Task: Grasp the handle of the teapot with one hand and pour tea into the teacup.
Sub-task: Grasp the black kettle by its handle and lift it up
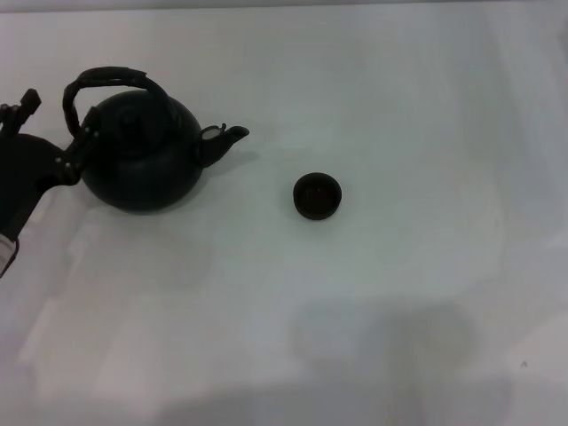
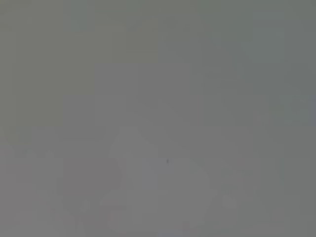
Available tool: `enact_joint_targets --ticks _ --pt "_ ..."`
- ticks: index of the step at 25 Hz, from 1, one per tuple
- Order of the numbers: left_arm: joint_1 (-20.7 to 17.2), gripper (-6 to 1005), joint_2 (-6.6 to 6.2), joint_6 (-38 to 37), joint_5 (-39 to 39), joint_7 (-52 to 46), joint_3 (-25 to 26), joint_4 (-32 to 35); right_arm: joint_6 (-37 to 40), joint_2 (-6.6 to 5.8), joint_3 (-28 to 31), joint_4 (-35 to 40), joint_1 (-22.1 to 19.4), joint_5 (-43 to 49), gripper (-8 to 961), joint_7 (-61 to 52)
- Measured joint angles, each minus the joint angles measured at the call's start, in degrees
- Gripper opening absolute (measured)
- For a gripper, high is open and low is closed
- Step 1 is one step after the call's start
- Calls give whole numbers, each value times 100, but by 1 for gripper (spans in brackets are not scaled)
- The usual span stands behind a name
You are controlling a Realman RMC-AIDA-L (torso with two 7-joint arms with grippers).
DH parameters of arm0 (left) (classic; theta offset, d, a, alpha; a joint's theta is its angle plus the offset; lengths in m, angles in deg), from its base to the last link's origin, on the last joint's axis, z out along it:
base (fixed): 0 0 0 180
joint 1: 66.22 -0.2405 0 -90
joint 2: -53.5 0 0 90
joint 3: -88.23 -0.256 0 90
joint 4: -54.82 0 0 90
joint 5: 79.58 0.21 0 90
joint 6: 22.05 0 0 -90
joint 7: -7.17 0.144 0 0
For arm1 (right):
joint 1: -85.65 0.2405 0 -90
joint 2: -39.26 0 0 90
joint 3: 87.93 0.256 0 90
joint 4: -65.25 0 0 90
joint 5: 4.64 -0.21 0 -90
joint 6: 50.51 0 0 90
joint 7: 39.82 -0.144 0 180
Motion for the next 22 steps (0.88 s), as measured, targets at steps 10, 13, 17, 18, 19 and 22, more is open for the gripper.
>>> enact_joint_targets --ticks 10,13,17,18,19,22 --pt "113 759 12 308 -12 160 0 53 0 4 0 0 -16 -67 836 0" --pt "127 735 11 343 -12 161 1 55 0 5 0 0 -21 -69 836 0" --pt "134 616 9 387 -12 164 -2 53 0 5 0 0 -23 -72 836 0" --pt "135 579 10 389 -11 164 -3 54 0 4 0 0 -23 -72 836 0" --pt "135 542 10 391 -11 165 -3 53 0 4 0 0 -24 -72 836 0" --pt "135 404 10 398 -11 165 -2 52 0 4 0 0 -24 -73 836 -1"
